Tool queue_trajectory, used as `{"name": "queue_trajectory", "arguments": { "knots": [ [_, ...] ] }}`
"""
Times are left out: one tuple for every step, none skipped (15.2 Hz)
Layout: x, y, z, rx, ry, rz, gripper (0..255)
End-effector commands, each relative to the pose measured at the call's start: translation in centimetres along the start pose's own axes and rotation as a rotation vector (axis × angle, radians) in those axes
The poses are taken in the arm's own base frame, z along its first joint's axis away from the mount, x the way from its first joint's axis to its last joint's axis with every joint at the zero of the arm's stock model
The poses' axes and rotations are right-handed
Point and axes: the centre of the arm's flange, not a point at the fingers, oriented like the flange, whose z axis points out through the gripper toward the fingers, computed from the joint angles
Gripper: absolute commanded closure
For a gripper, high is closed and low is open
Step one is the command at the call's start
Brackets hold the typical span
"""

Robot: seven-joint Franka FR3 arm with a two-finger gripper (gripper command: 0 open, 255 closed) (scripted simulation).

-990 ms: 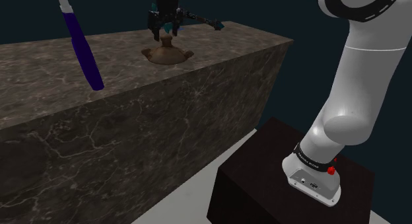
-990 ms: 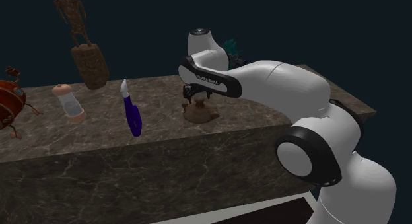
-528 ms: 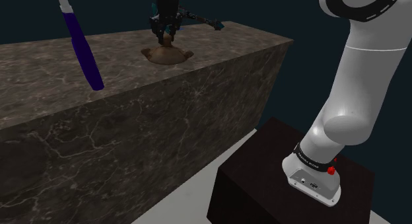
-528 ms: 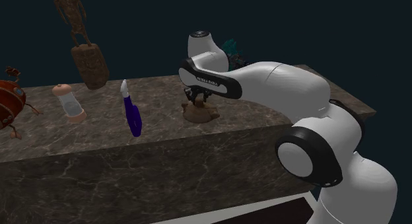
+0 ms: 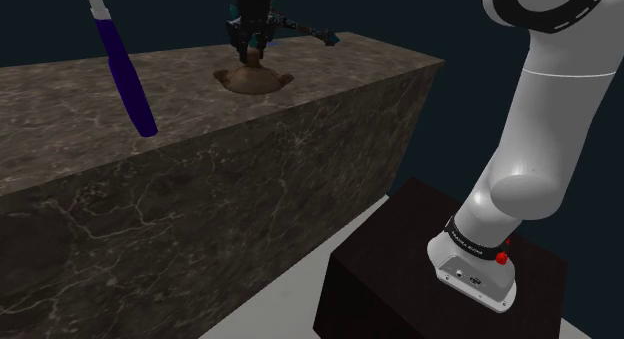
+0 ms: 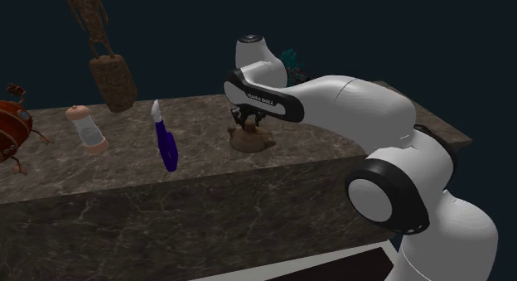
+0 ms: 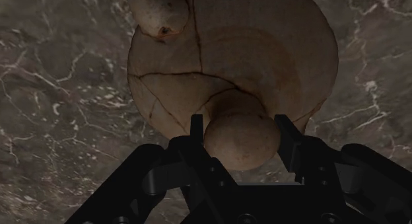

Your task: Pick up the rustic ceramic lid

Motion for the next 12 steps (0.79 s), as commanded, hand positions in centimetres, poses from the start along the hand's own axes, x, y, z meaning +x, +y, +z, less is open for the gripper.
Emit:
{"name": "queue_trajectory", "arguments": {
  "knots": [
    [0.3, 0.1, -1.0, 0.000, 0.001, 0.000, 255],
    [0.4, 0.1, -1.5, 0.000, 0.001, 0.000, 255],
    [0.5, 0.1, -2.0, 0.000, 0.001, 0.000, 255],
    [0.6, 0.1, -2.6, 0.000, 0.001, 0.000, 255],
    [0.7, 0.1, -3.1, 0.000, 0.001, 0.000, 255],
    [0.8, 0.2, -3.6, 0.000, 0.001, 0.000, 255],
    [0.9, 0.2, -4.1, 0.000, 0.001, 0.000, 255],
    [1.0, 0.2, -4.6, 0.000, 0.001, 0.000, 255],
    [1.1, 0.2, -5.2, 0.000, 0.001, 0.000, 255],
    [1.2, 0.2, -5.7, 0.000, 0.001, 0.000, 255],
    [1.3, 0.3, -6.2, 0.000, 0.001, 0.000, 255],
    [1.4, 0.3, -6.7, 0.000, 0.001, 0.000, 255]
  ]
}}
